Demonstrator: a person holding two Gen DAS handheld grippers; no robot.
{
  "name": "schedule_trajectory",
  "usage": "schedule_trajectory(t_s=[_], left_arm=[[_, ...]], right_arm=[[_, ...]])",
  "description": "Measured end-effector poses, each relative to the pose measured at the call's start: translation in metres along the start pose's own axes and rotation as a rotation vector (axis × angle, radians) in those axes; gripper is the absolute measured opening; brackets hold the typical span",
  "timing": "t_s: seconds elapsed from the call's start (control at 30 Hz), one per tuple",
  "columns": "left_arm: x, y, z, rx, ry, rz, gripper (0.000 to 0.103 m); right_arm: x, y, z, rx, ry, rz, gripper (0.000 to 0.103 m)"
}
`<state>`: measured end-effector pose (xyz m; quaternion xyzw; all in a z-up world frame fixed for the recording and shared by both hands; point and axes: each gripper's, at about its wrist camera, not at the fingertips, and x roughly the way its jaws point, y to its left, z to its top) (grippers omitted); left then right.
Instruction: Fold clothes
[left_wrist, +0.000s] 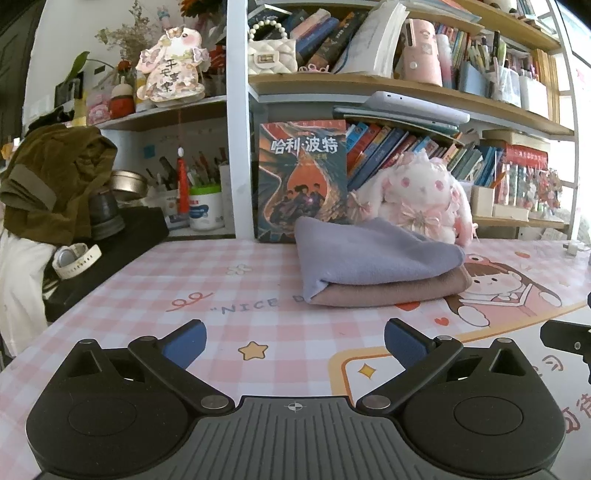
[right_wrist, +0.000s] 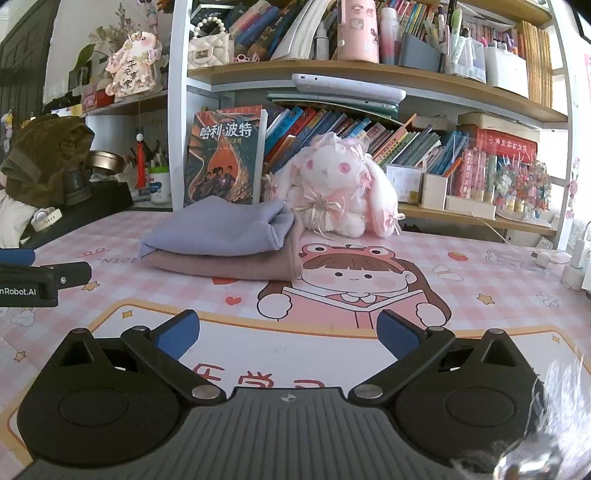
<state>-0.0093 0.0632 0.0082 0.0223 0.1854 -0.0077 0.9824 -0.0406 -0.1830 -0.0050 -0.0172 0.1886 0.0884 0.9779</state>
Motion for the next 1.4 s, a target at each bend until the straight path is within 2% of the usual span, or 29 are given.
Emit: schedule_trajectory(t_s=[0.87,1.2,1.4], left_arm=[[0.0022,-0.0042,0.0005,0.018,0.021,0.011,0.103],[0.0055,-0.0034,0.0004,0.017,0.039,-0.012,0.103],[0.0021,-0.0030,-0.0002,0.015,0.019,-0.014,0.103]], right_arm=[[0.0012,-0.0032,0.0000,0.016,0.007,0.002,0.103],[0.0035,-0.0031,-0.0004,0.014,0.016,-0.004,0.103],[0.0036,-0.0046,-0.0002,0.018,0.012,-0.005,0.103]])
